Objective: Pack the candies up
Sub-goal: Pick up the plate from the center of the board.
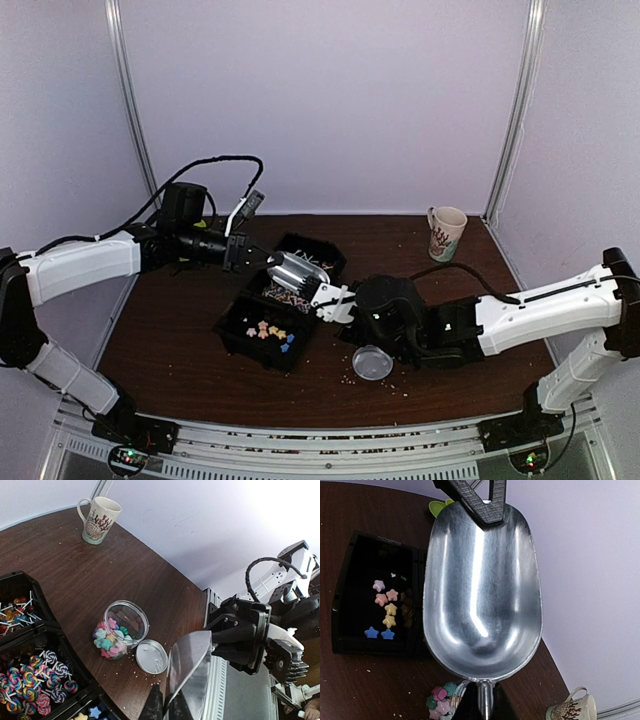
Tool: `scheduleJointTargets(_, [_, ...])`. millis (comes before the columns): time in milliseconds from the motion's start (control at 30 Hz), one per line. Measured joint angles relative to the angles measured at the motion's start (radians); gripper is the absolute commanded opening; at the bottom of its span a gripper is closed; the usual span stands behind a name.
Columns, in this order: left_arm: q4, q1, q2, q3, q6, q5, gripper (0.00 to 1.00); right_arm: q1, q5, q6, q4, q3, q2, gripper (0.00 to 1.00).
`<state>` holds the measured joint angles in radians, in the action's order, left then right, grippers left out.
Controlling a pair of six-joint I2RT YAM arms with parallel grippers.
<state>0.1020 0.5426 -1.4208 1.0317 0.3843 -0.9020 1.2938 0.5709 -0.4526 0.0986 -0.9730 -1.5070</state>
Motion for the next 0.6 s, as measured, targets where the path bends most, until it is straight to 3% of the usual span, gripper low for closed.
scheduleJointTargets(433, [-0.038,-0.002,-0.014,-0.006,0.023,-0.033,0.0,0.002,-0.018,-0.06,0.139,0.045,0.002,0.15])
scheduleJointTargets(600, [-0.058,-0.003,-0.024,-0.01,0.043,-0.052,0.0,0.002,-0.041,-0.07,0.168,0.068,0.017,0.13])
